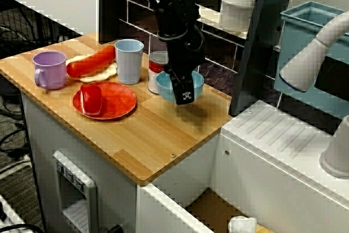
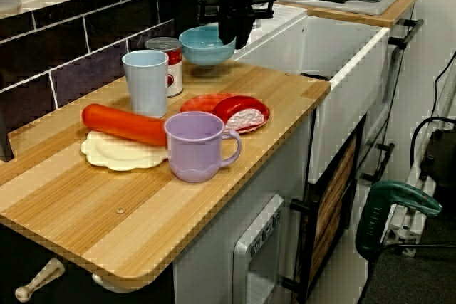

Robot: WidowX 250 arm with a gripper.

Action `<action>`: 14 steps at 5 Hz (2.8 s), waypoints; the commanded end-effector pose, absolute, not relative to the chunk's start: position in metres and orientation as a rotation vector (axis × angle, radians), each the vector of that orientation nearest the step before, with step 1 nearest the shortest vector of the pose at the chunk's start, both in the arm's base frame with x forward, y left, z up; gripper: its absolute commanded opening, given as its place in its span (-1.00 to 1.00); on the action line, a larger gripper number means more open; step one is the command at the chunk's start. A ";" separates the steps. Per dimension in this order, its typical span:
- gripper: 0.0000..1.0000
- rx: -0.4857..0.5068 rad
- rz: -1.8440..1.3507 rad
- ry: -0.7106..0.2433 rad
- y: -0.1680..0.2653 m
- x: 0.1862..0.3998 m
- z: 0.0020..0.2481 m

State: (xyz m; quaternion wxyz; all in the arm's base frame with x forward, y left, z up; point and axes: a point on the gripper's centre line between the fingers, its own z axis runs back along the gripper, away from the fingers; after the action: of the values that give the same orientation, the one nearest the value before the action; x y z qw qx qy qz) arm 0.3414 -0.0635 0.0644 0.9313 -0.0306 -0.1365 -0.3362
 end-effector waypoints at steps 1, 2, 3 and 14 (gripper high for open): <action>-1.00 -0.041 -0.682 -0.319 -0.066 0.355 0.070; -1.00 -0.038 -0.684 -0.317 -0.066 0.355 0.068; -1.00 -0.040 -0.691 -0.317 -0.068 0.348 0.067; 1.00 -0.177 -0.528 -0.309 -0.028 0.320 0.113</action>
State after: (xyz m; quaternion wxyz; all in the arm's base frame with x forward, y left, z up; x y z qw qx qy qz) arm 0.3178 -0.0296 0.0960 0.9530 -0.0947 -0.1250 -0.2594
